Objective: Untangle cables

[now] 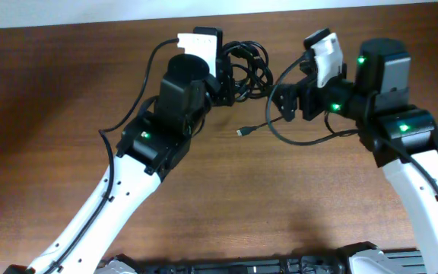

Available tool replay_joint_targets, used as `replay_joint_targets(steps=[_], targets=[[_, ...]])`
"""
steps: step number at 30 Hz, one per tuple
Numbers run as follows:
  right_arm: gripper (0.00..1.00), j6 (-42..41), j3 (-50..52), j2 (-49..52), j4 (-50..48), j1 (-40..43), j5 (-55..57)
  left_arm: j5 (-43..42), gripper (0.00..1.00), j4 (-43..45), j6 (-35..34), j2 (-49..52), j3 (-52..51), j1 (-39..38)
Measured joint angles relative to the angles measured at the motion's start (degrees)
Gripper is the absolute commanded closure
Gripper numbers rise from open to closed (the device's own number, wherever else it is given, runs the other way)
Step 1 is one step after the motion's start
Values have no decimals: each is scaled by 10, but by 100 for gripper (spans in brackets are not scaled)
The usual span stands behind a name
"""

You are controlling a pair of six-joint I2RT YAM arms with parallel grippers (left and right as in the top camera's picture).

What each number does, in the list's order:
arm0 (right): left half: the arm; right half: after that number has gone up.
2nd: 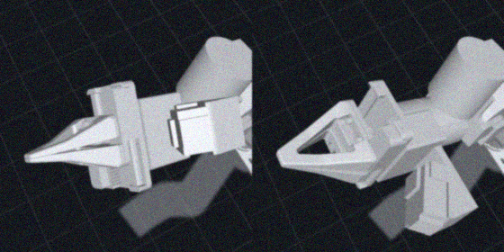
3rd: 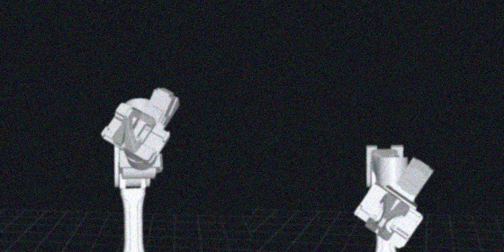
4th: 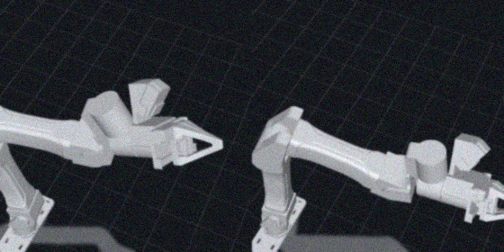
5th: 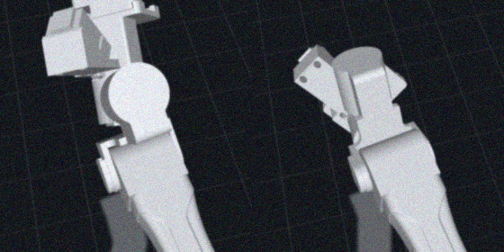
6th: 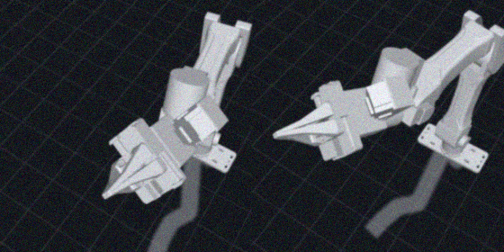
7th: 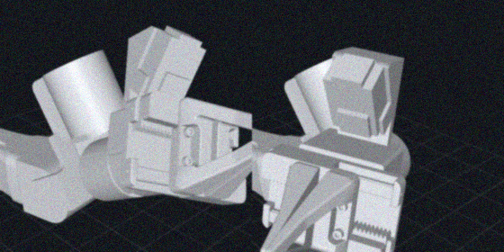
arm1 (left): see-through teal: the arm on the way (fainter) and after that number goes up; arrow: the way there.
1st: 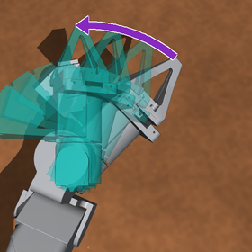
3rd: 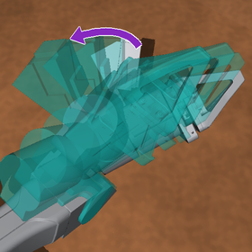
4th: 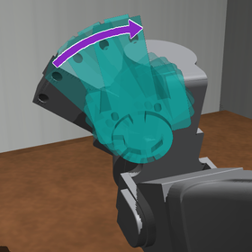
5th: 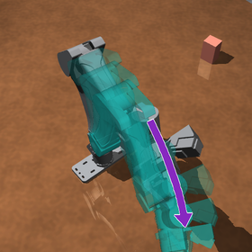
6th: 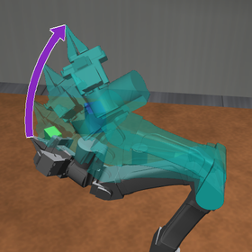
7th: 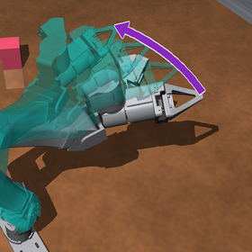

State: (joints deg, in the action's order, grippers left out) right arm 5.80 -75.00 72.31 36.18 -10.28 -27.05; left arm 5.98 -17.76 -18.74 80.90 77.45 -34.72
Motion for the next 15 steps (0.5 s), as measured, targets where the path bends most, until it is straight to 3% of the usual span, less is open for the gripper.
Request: replay_joint_targets(steps=[6,15], targets=[[2,0,0,0,0,-19,97,-2,100,0,0,0,0,-28],[2,-1,0,0,0,-19,123,7,100,-11,-3,0,0,-28]])
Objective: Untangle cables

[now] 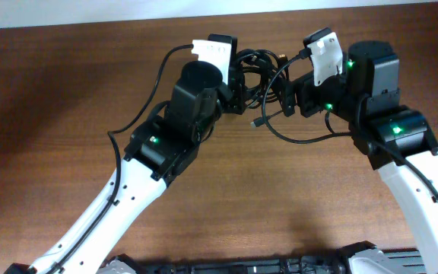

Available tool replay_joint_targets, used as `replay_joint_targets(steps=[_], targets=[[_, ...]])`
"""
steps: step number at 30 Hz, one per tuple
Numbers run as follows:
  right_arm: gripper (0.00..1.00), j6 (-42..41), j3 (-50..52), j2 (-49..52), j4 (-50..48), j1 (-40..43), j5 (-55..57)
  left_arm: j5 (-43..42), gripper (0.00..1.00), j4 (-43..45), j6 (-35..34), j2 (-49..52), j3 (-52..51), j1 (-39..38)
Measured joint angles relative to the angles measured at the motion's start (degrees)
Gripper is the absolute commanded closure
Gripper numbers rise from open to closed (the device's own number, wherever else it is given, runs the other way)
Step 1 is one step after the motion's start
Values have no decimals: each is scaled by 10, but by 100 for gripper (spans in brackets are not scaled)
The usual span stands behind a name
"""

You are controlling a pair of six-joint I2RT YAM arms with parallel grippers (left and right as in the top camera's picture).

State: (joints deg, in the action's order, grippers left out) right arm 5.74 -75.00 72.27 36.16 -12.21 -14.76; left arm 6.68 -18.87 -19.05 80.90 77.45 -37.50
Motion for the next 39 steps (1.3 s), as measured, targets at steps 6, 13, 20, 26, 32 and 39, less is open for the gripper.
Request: replay_joint_targets(steps=[6,13,20,26,32,39], targets=[[2,-3,0,0,-11,0,-5,15,100,-10,-1,0,0,0],[2,-24,0,0,-13,0,4,6,100,-14,-1,0,0,0],[2,-26,0,-1,-6,0,19,-24,100,-14,-1,0,0,1],[1,-27,-1,2,14,0,32,-42,100,11,-42,0,0,0],[2,-27,-1,18,14,0,38,-51,100,13,-113,-2,0,7],[2,-28,-2,27,11,0,44,-74,100,-2,-136,-25,0,16]])
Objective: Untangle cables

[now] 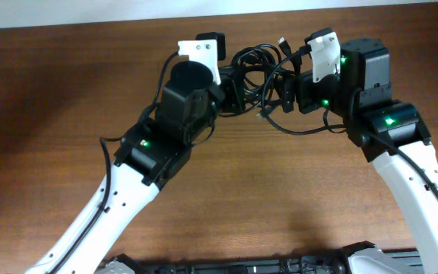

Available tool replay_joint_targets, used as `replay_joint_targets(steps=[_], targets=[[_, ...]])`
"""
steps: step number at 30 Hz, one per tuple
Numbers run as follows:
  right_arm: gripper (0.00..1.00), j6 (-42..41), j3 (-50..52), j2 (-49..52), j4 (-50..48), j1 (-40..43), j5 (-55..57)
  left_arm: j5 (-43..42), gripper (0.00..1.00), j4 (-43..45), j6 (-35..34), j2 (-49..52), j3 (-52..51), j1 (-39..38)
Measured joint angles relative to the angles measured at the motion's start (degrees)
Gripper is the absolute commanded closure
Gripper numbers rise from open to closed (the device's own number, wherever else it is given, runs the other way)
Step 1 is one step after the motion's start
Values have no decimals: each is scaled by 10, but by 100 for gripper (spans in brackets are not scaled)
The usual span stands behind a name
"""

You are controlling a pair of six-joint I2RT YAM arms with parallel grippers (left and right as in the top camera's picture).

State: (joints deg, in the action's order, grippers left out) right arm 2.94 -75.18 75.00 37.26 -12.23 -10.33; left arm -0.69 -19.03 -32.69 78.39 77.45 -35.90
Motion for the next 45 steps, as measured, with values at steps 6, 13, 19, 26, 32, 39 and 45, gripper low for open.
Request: replay_joint_targets(steps=[6,13,19,26,32,39,45], targets=[[1,-13,-6,0,1,-3,9,-15,100,-22,-4,-23,0,20],[1,-32,-11,0,30,-6,33,-23,100,-40,-3,-62,0,78],[2,-32,-11,2,38,-2,45,-4,100,-52,-3,-89,0,115],[2,-34,-11,2,50,-2,35,-4,100,-59,15,-89,0,116],[2,-15,-11,-3,50,-2,-51,-4,100,-66,68,-89,0,116],[1,50,-11,-40,56,-2,-209,-21,100,-84,234,-89,0,110],[2,65,-11,-50,56,-2,-299,-42,100,-93,305,-89,0,105]])
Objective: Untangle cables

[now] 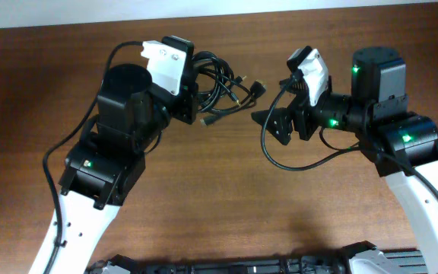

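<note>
A bundle of black cables (220,82) hangs at the upper middle of the table, with plug ends sticking out to the right and down. My left gripper (196,90) is shut on the bundle's left side. To the right, apart from the bundle, my right gripper (276,125) holds a separate black cable (280,161) that sags in a wide loop below it and runs back under the right arm. The fingertips of both grippers are dark and partly hidden by cable.
The brown wooden table (219,213) lies under both arms. Its far edge meets a white wall (67,11) along the top. A dark rail (242,266) runs along the near edge between the arm bases.
The left gripper has moved left with the bundle. The right gripper has moved down and slightly right with its looped cable. A gap now separates bundle and loop, which were pressed together before.
At first the grippers stood apart, the left on the bundle and the right on a cable with a loose plug. They then came close together at the tangle near the far edge. Now they are apart again, each with its own cable.
</note>
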Available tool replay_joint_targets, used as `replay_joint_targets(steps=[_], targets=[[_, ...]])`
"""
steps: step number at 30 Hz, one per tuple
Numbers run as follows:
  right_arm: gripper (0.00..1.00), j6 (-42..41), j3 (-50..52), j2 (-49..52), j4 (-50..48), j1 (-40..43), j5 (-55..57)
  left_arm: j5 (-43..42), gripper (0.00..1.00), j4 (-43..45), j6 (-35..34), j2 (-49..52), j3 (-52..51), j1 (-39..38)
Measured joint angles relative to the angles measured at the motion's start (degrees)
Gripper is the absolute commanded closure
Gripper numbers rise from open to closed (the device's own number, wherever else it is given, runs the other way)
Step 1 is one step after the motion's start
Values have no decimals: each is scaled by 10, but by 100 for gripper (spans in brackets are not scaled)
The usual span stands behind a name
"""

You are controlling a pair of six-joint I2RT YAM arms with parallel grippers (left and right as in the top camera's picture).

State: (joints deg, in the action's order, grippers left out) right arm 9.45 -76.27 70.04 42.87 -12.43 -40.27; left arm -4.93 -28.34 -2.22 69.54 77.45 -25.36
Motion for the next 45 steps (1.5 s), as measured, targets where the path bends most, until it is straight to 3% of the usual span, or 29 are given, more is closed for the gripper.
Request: replay_joint_targets(steps=[10,18,21,23,25,29,34,36,37,38,39,42,45], targets=[[2,7,0,0,-1,0,-49,-144,100,-10,150,4,0,0],[0,10,0,0,-43,0,-107,-246,100,-13,181,12,0,0],[7,10,0,0,-48,0,-119,-292,100,-13,195,23,0,0],[17,10,0,0,-48,0,-123,-310,100,-13,201,28,0,0],[34,9,0,0,-51,0,-129,-326,100,-13,205,35,0,-3],[96,11,0,0,-53,0,-139,-337,100,-12,209,50,0,-22],[96,12,0,-2,-52,3,-138,-330,100,-2,216,57,0,-29],[96,12,0,-2,-52,3,-136,-326,90,0,216,57,0,-30],[96,12,0,-2,-52,3,-134,-321,76,1,217,57,0,-31],[96,12,0,-2,-52,3,-129,-315,21,2,219,57,0,-32],[96,12,0,-2,-50,3,-122,-304,2,4,220,57,0,-35],[96,3,0,-2,-37,3,-93,-271,1,8,217,57,0,-34],[96,-19,1,-2,-39,3,-44,-212,1,8,169,57,0,-37]])
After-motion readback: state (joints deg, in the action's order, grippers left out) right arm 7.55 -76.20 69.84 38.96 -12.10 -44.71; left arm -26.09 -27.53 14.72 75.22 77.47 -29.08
